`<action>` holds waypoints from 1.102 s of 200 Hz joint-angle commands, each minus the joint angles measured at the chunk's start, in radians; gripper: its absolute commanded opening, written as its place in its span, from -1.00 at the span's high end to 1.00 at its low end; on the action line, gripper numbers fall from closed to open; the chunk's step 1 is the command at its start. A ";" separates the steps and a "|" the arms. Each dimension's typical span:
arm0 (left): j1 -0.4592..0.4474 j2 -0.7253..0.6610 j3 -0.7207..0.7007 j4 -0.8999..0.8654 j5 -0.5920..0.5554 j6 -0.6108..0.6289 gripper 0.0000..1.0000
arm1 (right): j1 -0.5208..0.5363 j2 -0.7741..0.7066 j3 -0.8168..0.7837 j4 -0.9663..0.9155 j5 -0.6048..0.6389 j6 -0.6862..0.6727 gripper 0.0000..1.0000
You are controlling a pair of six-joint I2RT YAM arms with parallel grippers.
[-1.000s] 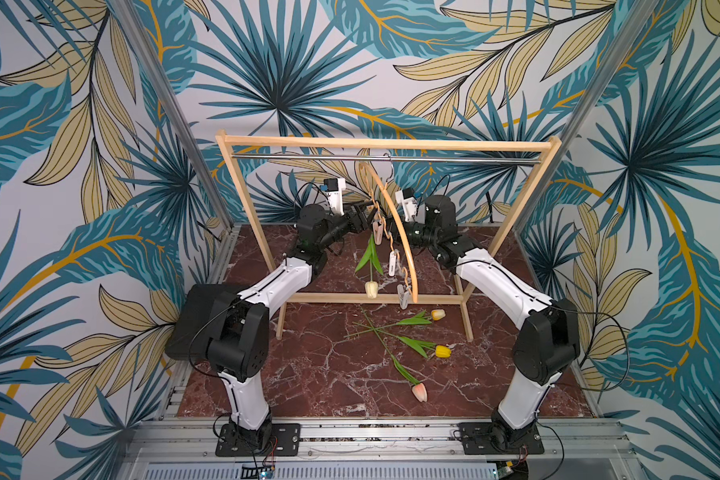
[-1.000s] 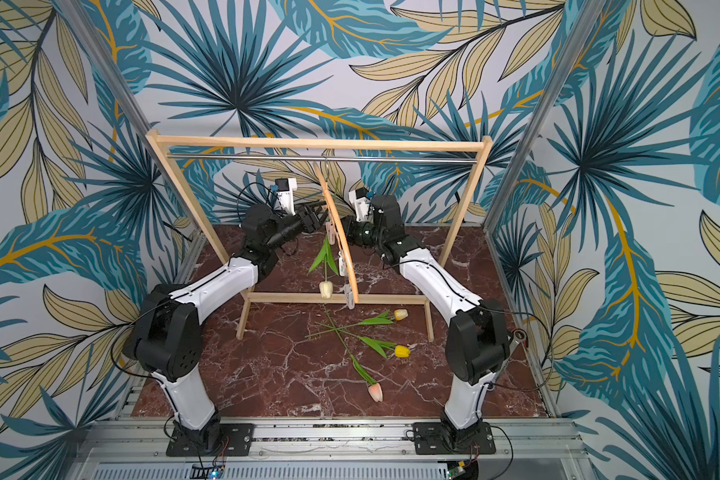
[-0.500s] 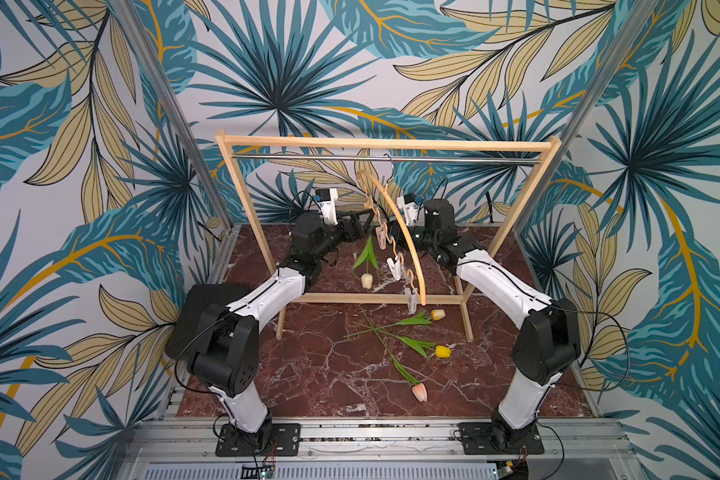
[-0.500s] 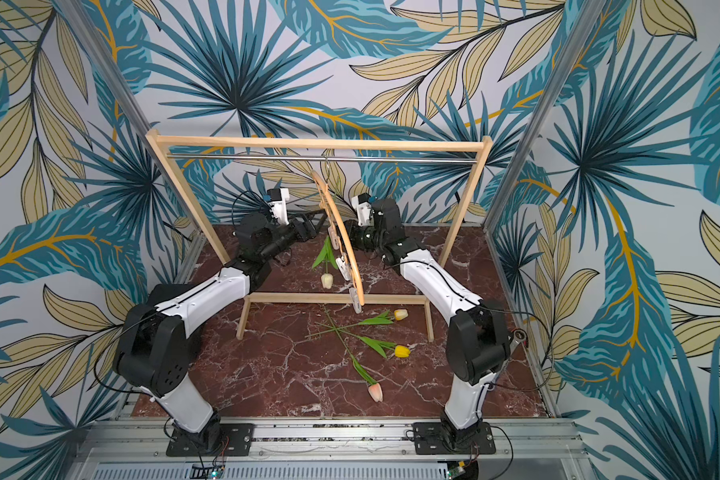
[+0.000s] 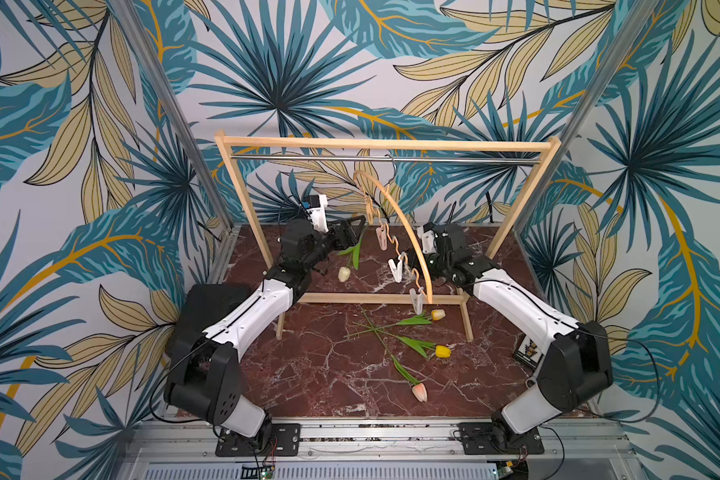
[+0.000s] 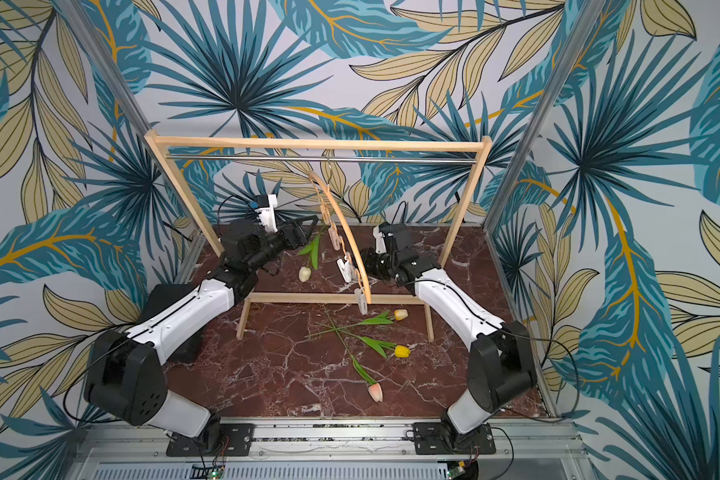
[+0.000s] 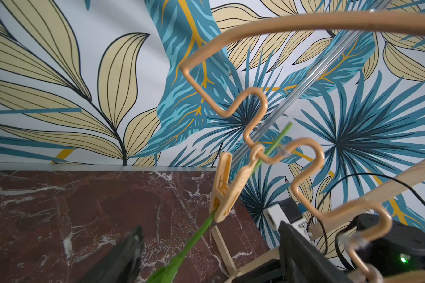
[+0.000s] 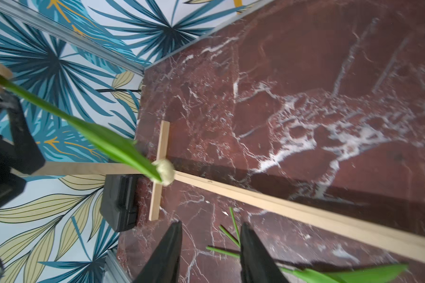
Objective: Dry the flowers on a clothes hanger
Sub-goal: Clamp the flower onto the hanger, then pick up the flower at the center of the board.
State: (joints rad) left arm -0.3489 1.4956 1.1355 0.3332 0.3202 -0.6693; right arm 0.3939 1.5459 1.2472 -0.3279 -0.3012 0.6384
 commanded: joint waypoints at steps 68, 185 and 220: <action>-0.035 -0.218 -0.152 -0.290 -0.132 0.053 -0.72 | 0.149 -0.206 -0.341 -0.138 0.144 0.001 0.17; -0.192 -0.349 -0.133 -0.560 -0.486 0.022 -0.38 | 0.073 -0.150 -0.333 -0.180 -0.046 -0.168 0.61; -0.207 -0.312 -0.164 -0.567 -0.485 -0.008 -0.31 | 0.177 -0.131 -0.436 -0.134 0.019 -0.124 0.41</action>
State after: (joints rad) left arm -0.5434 1.1629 1.0134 -0.1955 -0.1223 -0.6521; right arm 0.4908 1.3907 0.8822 -0.4610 -0.3145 0.5076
